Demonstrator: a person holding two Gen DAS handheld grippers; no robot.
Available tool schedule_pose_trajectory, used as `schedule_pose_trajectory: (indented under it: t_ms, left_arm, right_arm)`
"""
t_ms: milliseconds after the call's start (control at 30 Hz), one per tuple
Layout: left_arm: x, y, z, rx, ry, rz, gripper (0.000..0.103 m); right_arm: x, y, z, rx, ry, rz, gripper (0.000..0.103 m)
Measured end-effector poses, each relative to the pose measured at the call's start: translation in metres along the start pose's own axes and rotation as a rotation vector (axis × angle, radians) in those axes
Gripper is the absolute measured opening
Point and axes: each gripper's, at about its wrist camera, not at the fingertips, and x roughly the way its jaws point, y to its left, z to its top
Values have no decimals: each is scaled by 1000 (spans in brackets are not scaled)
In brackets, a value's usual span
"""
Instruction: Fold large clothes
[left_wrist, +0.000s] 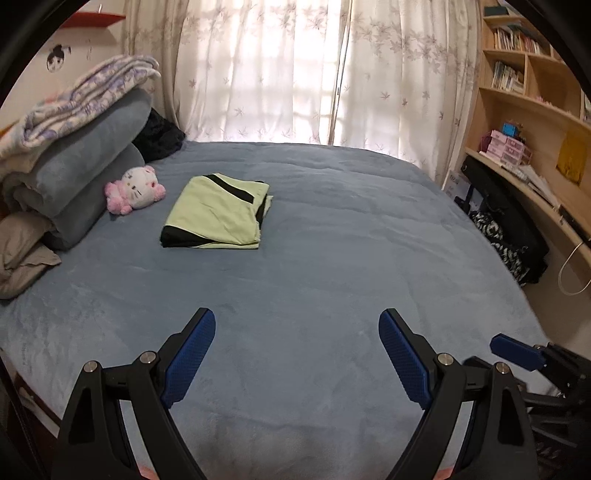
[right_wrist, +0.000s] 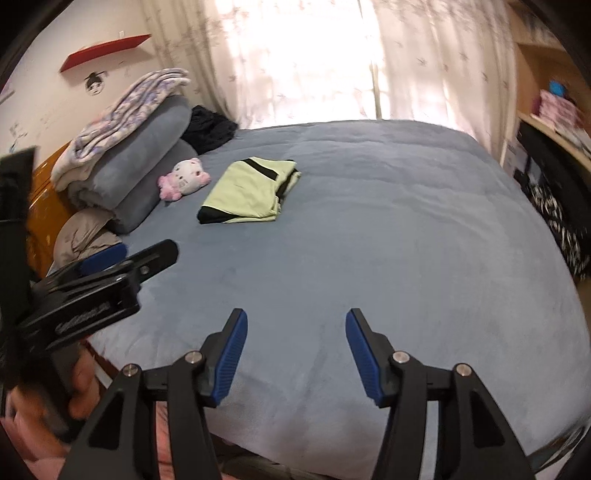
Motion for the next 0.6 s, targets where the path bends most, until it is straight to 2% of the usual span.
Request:
schedule_pose_trajectory:
  t_ms: [133,267,400,600]
  left_arm:
    - [3,-8,-14,11,14,24,89]
    - [11,-10,-22,17,47,31,89]
    - [17,-10,-26,10,79,18,89]
    - [18,-11,-28,23,79,47,89]
  right_arm:
    - [6,-6,-15,75,-46,-18,56]
    - [10,-12,-20,123,-52,-18,56]
    - [16,-9,-20,109,-41,-38,56]
    - [21,-5,-19,82,-40,-65,56]
